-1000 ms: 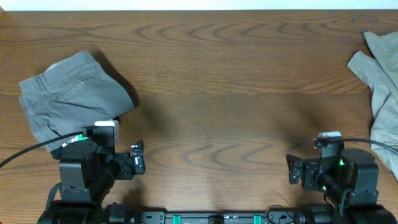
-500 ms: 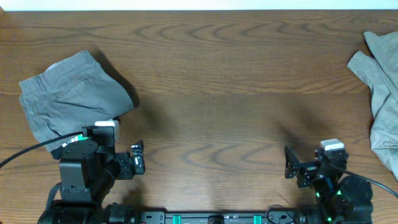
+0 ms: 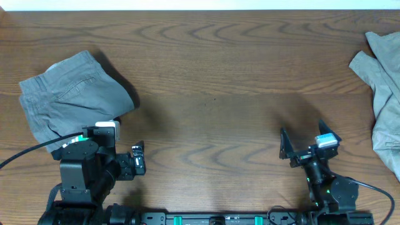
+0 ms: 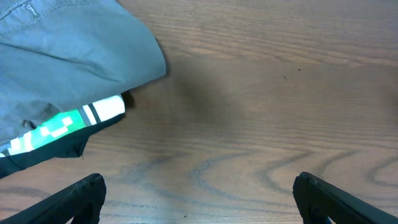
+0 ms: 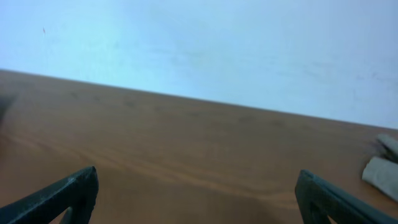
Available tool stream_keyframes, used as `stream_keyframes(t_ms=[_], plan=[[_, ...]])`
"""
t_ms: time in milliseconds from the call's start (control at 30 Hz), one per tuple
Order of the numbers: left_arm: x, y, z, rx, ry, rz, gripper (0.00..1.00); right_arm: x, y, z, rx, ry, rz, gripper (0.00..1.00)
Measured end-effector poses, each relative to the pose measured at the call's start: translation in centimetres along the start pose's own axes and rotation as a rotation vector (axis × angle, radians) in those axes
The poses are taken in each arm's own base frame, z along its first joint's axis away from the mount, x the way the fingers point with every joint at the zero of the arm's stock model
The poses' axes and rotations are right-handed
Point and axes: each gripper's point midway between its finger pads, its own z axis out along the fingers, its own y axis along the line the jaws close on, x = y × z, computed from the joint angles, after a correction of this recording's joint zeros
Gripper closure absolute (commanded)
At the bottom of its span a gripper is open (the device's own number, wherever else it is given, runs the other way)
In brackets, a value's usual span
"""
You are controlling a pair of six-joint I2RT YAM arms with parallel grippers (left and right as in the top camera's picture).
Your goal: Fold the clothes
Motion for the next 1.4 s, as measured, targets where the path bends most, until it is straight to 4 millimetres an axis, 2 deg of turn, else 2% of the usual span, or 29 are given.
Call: stream_keyframes(t_ms=[100,1400], plan=[[0.0,0.01,0.0,0.0,0.0,0.0,0.02,1.42,0.01,0.11,-0.002,0.04,-0.016,0.01],[0.0,0.01,0.0,0.0,0.0,0.0,0.02,1.37,0.03,0.11,-0.004,0.037,-0.049,0.01]])
